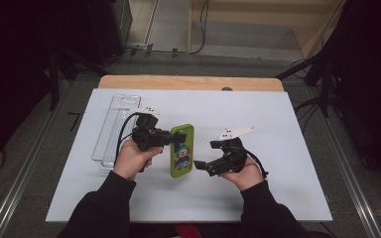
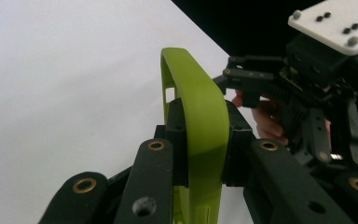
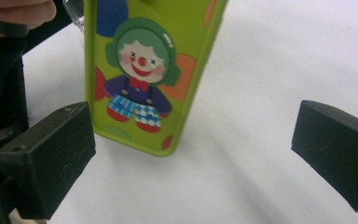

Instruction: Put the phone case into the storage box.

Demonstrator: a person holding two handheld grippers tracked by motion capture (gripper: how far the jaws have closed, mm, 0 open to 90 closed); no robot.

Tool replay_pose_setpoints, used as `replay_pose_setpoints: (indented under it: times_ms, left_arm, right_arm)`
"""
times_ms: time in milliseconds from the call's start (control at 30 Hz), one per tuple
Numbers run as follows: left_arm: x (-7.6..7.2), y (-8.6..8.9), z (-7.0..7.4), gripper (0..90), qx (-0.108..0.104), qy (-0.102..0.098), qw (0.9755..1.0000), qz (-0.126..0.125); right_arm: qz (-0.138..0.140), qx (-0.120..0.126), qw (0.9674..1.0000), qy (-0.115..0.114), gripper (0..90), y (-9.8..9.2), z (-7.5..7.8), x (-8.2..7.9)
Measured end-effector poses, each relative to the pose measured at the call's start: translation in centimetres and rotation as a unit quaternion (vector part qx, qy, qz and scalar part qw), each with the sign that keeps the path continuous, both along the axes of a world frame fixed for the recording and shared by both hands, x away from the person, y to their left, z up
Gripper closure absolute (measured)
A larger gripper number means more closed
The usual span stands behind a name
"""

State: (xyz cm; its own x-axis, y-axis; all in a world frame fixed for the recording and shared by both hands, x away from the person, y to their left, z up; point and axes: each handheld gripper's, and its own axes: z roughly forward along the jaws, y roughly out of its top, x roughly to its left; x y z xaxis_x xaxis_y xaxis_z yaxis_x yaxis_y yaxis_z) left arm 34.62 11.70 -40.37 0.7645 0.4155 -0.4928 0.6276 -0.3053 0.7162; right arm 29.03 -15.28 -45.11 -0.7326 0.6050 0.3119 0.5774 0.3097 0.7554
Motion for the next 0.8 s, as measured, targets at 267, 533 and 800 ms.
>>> replay_pose_setpoints:
  times_ms: [267, 533, 800]
  left_arm:
    - [-0.4, 0.0, 0.2, 77.9, -0.002, -0.008, 0.9995, -0.03]
    - [-0.7, -0.2, 0.2, 77.8, -0.003, -0.018, 0.998, -0.06]
    - [-0.8, -0.4, 0.0, 77.9, 0.0, -0.026, 0.9966, -0.079]
  right_arm:
    - [0.025, -0.004, 0.9997, -0.003, 0.0, -0.5, 0.8, 0.3]
    - [0.043, -0.006, 0.9989, -0.016, 0.0, -1.1, 1.6, 0.9]
    - [0.05, 0.007, 0.9984, -0.025, 9.7, -2.1, 2.3, 1.4]
